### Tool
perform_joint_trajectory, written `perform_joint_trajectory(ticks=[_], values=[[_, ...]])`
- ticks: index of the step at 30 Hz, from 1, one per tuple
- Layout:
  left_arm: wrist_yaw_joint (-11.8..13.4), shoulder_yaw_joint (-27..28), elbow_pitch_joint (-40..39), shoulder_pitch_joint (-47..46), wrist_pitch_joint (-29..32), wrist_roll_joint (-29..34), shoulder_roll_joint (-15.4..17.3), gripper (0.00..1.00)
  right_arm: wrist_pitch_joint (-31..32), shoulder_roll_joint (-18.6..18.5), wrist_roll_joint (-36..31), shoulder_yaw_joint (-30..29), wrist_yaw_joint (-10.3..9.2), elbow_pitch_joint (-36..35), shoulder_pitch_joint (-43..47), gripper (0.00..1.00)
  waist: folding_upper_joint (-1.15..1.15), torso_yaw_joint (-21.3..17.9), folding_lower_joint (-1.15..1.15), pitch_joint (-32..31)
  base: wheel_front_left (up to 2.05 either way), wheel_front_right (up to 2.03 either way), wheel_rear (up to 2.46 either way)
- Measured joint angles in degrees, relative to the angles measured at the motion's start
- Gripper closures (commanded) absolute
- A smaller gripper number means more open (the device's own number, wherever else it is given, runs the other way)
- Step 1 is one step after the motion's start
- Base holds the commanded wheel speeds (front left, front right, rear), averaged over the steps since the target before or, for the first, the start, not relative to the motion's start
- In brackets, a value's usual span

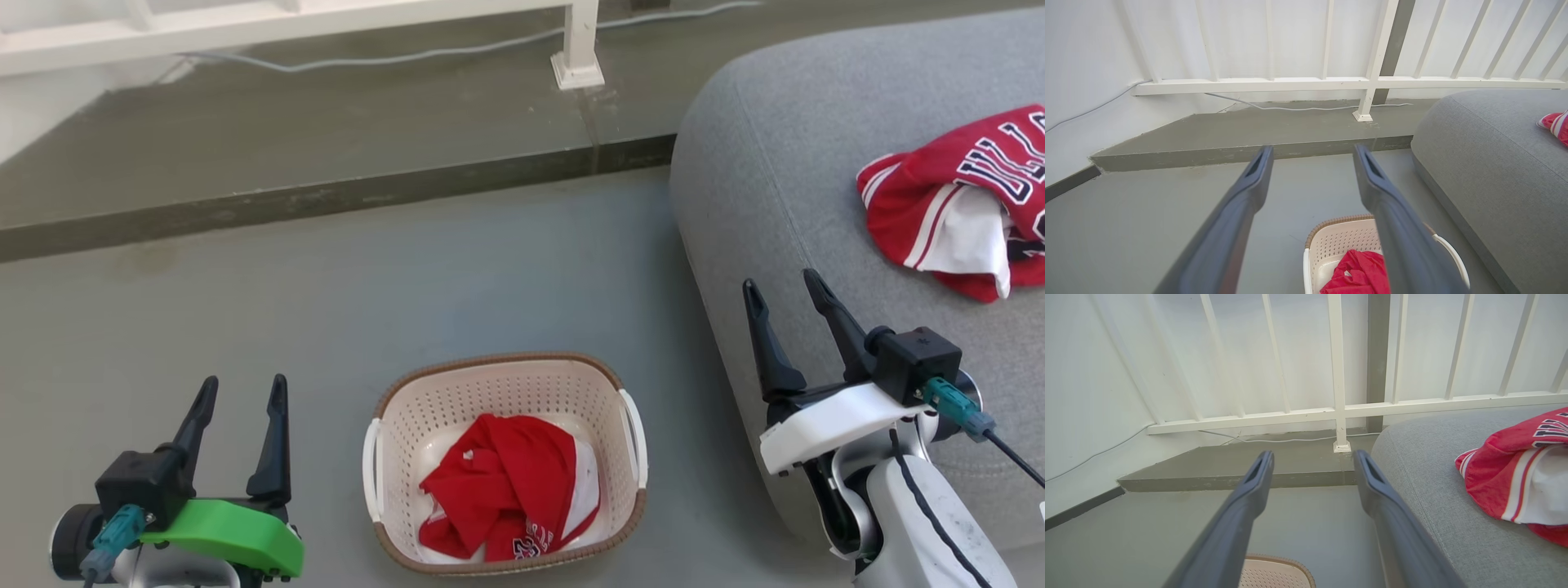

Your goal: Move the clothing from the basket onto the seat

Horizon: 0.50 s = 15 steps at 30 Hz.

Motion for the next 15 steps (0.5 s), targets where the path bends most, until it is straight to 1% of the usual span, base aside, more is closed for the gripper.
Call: perform_joint_trajectory(ticks=[7,15], values=[[-0.12,-2.8,-0.69,-0.91,1.43,0.9,-0.23,0.0,0.55,-0.21,-0.07,-0.03,-0.41,-3.21,-0.09,0.0,0.0,-1.16,0.0,3.24,0.0,0.0,0.0],[-2.03,-7.15,0.81,-6.86,4.34,2.03,-0.76,0.0,0.54,-0.19,-0.48,0.09,-0.41,-6.92,-1.83,0.0,0.0,-2.95,0.0,8.68,0.0,0.0,0.0]])
